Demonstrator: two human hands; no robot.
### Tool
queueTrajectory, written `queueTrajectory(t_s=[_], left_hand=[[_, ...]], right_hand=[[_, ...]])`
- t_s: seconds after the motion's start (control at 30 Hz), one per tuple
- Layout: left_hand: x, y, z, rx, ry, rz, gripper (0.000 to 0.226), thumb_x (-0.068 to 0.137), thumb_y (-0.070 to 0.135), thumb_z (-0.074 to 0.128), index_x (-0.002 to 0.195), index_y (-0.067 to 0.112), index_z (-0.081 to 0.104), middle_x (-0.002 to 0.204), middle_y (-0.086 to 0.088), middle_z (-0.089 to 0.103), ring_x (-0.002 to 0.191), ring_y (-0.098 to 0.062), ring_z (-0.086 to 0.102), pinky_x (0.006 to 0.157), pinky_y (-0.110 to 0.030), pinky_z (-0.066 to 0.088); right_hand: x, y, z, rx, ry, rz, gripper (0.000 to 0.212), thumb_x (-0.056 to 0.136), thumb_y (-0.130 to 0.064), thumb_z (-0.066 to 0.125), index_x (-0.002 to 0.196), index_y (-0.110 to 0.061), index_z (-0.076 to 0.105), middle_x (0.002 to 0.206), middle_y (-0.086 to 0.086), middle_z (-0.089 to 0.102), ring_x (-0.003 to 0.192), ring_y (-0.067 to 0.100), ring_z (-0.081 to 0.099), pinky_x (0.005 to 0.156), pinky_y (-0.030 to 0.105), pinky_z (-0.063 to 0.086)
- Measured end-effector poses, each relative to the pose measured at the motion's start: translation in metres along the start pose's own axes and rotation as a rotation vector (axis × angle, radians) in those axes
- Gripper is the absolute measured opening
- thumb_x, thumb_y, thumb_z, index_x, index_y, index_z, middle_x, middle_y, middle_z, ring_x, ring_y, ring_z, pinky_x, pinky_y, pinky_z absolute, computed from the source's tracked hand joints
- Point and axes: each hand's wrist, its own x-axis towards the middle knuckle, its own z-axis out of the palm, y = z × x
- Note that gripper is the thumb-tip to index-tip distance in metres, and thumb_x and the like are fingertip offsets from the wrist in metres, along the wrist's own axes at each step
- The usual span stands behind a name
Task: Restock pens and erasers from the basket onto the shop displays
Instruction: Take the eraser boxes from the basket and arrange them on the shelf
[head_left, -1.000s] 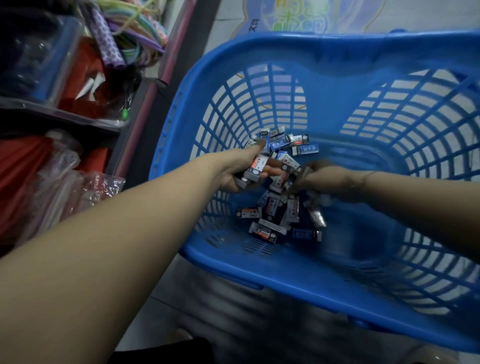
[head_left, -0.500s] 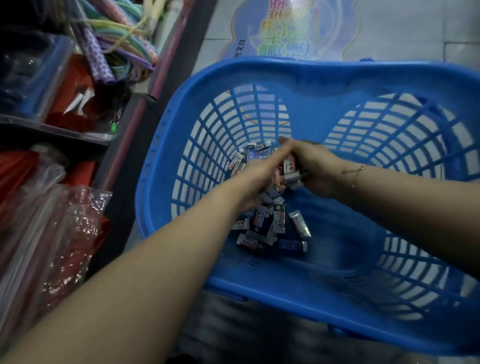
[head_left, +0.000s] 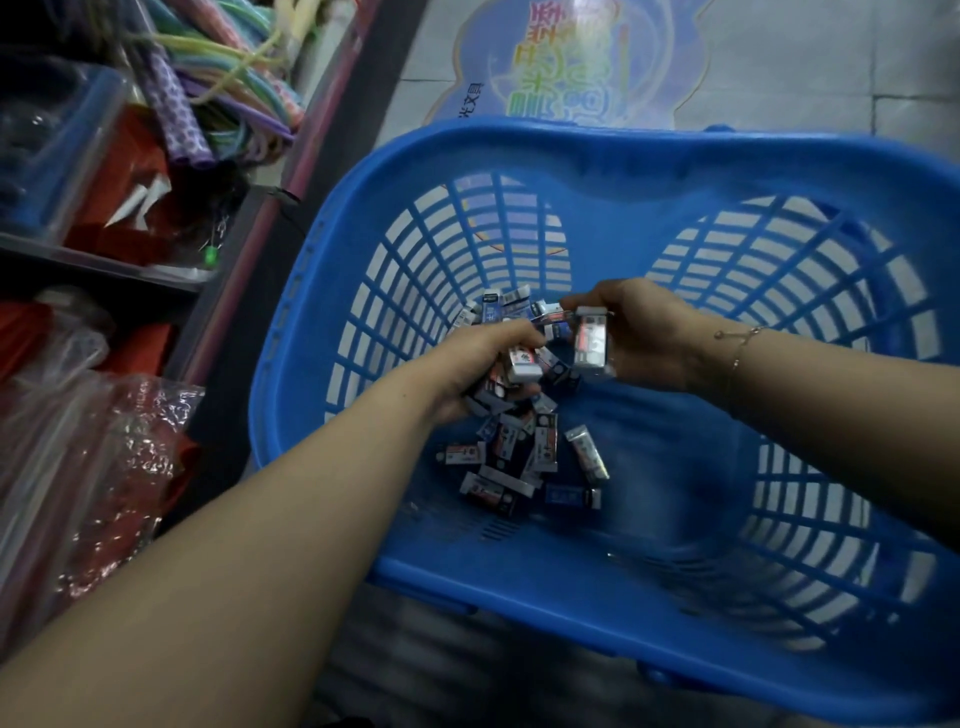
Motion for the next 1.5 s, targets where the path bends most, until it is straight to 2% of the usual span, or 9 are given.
queueTrajectory(t_s=[0.2, 0.33, 0.43, 0.57, 0.73, 0.9, 1.07, 1.3, 1.5], left_hand=[[0.004, 0.001, -0.007, -0.243, -0.032, -0.185, 0.005, 0.088, 0.001, 0.052, 0.093, 0.003, 0.053, 0.075, -0.013, 0.067, 0.056, -0.015, 0.066, 0.055, -0.025, 0.057], [0.010, -0.003, -0.004, 0.416, 0.191, -0.142, 0.016, 0.089, 0.004, 0.060, 0.105, 0.001, 0.057, 0.083, -0.011, 0.060, 0.058, -0.015, 0.058, 0.042, -0.022, 0.050], [0.012, -0.014, -0.008, 1.126, 0.384, -0.119, 0.039, 0.078, 0.033, 0.076, 0.095, 0.008, 0.051, 0.082, -0.008, 0.054, 0.075, -0.022, 0.055, 0.050, -0.027, 0.044], [0.017, -0.029, -0.005, 1.109, 0.420, -0.140, 0.064, 0.077, 0.047, 0.073, 0.119, 0.006, 0.047, 0.117, -0.015, 0.057, 0.100, -0.028, 0.058, 0.072, -0.034, 0.046], [0.023, -0.029, 0.005, 1.180, 0.189, -0.224, 0.061, 0.083, 0.051, 0.064, 0.126, 0.009, 0.050, 0.127, -0.011, 0.054, 0.110, -0.027, 0.054, 0.087, -0.032, 0.046], [0.021, -0.031, 0.005, 1.215, 0.094, -0.290, 0.052, 0.079, 0.045, 0.072, 0.108, 0.007, 0.050, 0.101, -0.004, 0.050, 0.099, -0.024, 0.053, 0.077, -0.032, 0.045], [0.023, -0.051, 0.011, 1.468, 0.277, -0.132, 0.034, 0.088, 0.026, 0.064, 0.114, 0.005, 0.054, 0.112, -0.012, 0.058, 0.100, -0.028, 0.059, 0.069, -0.034, 0.046], [0.021, -0.046, 0.005, 1.591, 0.310, 0.094, 0.038, 0.089, 0.017, 0.059, 0.126, 0.009, 0.052, 0.125, -0.014, 0.055, 0.109, -0.033, 0.057, 0.078, -0.038, 0.047], [0.024, -0.055, 0.014, 1.788, 0.187, 0.197, 0.043, 0.091, 0.019, 0.059, 0.131, 0.012, 0.046, 0.129, -0.016, 0.047, 0.105, -0.036, 0.058, 0.068, -0.035, 0.038]], right_hand=[[0.005, 0.011, -0.002, -0.166, 0.100, -0.010, 0.015, 0.096, -0.016, 0.052, 0.083, -0.010, 0.056, 0.048, 0.003, 0.061, 0.037, 0.011, 0.058, 0.035, 0.018, 0.045], [0.013, 0.025, -0.012, -0.748, 0.336, -0.074, 0.025, 0.081, -0.007, 0.069, 0.062, -0.005, 0.054, 0.045, 0.009, 0.052, 0.028, 0.011, 0.045, 0.032, 0.013, 0.035], [0.008, 0.039, -0.012, -1.429, 0.291, 0.089, 0.031, 0.081, -0.034, 0.071, 0.066, -0.012, 0.056, 0.057, 0.004, 0.054, 0.041, 0.014, 0.047, 0.038, 0.018, 0.037], [0.003, 0.078, -0.009, -1.739, 0.230, 0.147, 0.036, 0.088, -0.033, 0.061, 0.114, -0.009, 0.056, 0.110, 0.011, 0.063, 0.093, 0.025, 0.061, 0.073, 0.027, 0.048], [0.004, 0.081, -0.003, -1.835, 0.315, 0.073, 0.047, 0.084, -0.038, 0.064, 0.120, -0.010, 0.051, 0.119, 0.011, 0.059, 0.107, 0.028, 0.058, 0.084, 0.030, 0.047], [0.003, 0.043, -0.010, -1.557, 0.215, 0.235, 0.016, 0.086, -0.025, 0.057, 0.082, -0.010, 0.061, 0.074, 0.009, 0.059, 0.054, 0.020, 0.055, 0.034, 0.014, 0.036], [0.003, 0.063, -0.014, -1.067, 0.324, 0.208, 0.029, 0.087, -0.011, 0.056, 0.059, -0.006, 0.048, 0.033, 0.006, 0.050, 0.019, 0.016, 0.042, 0.029, 0.011, 0.028], [0.021, 0.103, 0.006, -1.211, 0.446, -0.026, 0.032, 0.084, -0.035, 0.065, 0.105, -0.011, 0.062, 0.104, 0.012, 0.065, 0.093, 0.027, 0.063, 0.071, 0.027, 0.046], [0.009, 0.080, -0.007, -1.482, 0.370, 0.047, 0.032, 0.070, -0.041, 0.074, 0.073, -0.013, 0.058, 0.072, 0.002, 0.062, 0.067, 0.019, 0.061, 0.055, 0.021, 0.041]])
